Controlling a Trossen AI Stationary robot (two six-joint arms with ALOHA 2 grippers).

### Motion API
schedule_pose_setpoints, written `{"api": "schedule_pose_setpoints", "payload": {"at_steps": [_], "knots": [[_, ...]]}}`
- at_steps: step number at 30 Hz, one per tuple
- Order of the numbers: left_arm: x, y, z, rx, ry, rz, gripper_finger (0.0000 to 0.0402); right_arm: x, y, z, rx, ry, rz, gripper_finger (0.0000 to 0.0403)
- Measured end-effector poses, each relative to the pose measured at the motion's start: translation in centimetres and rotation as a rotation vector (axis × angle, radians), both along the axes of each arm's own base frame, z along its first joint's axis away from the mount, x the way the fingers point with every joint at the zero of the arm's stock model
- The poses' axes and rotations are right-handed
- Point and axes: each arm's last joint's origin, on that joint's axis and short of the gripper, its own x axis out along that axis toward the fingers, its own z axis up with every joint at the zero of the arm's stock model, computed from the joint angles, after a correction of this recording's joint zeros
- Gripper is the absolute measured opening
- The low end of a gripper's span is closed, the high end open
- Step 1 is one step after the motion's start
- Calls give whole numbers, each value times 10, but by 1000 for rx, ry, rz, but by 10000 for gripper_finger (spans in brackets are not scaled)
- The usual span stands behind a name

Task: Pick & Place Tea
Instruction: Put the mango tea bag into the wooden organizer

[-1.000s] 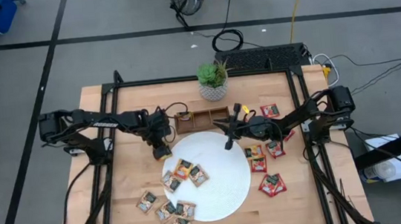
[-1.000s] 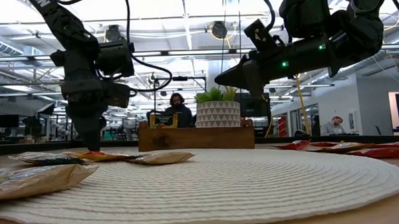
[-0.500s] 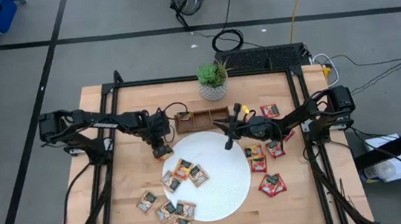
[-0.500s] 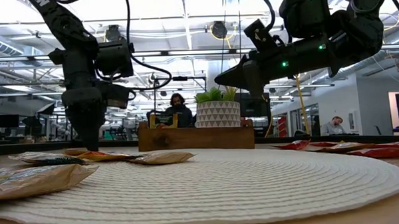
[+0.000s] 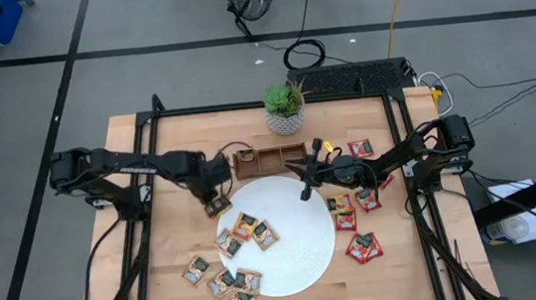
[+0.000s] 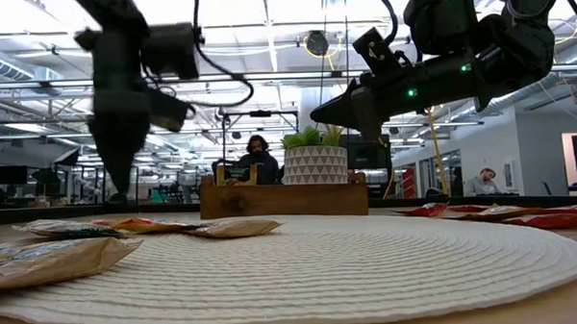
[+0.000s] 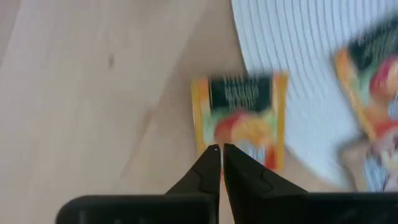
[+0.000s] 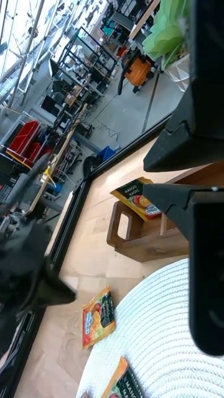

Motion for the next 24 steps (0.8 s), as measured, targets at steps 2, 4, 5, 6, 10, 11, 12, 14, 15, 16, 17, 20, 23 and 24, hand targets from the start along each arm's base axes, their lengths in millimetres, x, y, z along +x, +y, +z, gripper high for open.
{"api": "schedule_pose_setpoints", "payload": {"at_steps": [2, 4, 5, 6, 10, 11, 12, 14, 15, 16, 17, 20, 23, 24], "knots": [[1, -15, 3, 66, 58, -12, 5, 0, -1, 0, 0, 0, -2, 34], [4, -29, 5, 123, 44, 0, 5, 0, -1, 0, 0, 0, -4, 34], [5, -34, 6, 152, 28, 11, 10, 0, -1, 0, 0, 0, -5, 34], [6, -39, 5, 185, 19, 21, 20, 0, -2, 0, 0, 0, -7, 34], [5, -49, 0, 245, 18, 57, 81, 0, -3, 0, 1, 0, -10, 34], [4, -50, -3, 246, 31, 64, 101, 0, -3, 0, 3, -1, -10, 34], [3, -51, -5, 246, 34, 72, 120, 0, -3, 0, 4, -2, -10, 34], [5, -52, -9, 230, 30, 75, 156, 0, -3, 0, 4, -2, -10, 34], [5, -53, -13, 220, 32, 65, 173, 0, -2, 0, 4, -2, -9, 34], [6, -53, -17, 213, 34, 49, 189, 0, -2, 0, 4, -2, -9, 34], [7, -53, -20, 212, 29, 34, 203, 0, -2, 0, 4, -2, -9, 34], [9, -51, -30, 194, 15, -9, 237, 0, -2, 0, 6, -3, -9, 34], [10, -47, -43, 136, 8, -45, 258, 0, -2, 0, 6, -3, -9, 34], [9, -45, -47, 118, 9, -50, 261, 0, -2, 0, 7, -3, -9, 34]]}}
